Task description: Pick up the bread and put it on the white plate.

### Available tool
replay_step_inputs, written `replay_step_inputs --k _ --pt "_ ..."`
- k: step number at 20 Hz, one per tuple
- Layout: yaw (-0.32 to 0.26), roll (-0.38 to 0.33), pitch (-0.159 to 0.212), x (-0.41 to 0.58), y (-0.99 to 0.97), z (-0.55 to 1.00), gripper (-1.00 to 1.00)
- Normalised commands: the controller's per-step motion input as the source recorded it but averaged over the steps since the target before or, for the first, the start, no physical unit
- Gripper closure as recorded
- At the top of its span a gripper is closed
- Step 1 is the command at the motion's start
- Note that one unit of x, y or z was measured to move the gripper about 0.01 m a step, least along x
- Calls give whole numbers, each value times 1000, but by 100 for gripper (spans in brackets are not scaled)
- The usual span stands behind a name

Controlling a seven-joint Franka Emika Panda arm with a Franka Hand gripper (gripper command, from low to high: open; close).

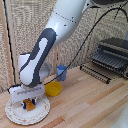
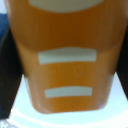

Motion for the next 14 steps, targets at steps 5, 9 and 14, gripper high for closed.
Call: replay_step_inputs --k 5,9,14 --pt "27 0 0 25 21 254 -100" --pt "1 0 20 96 -19 699 -100" --pt "1 14 62 83 -58 950 -100"
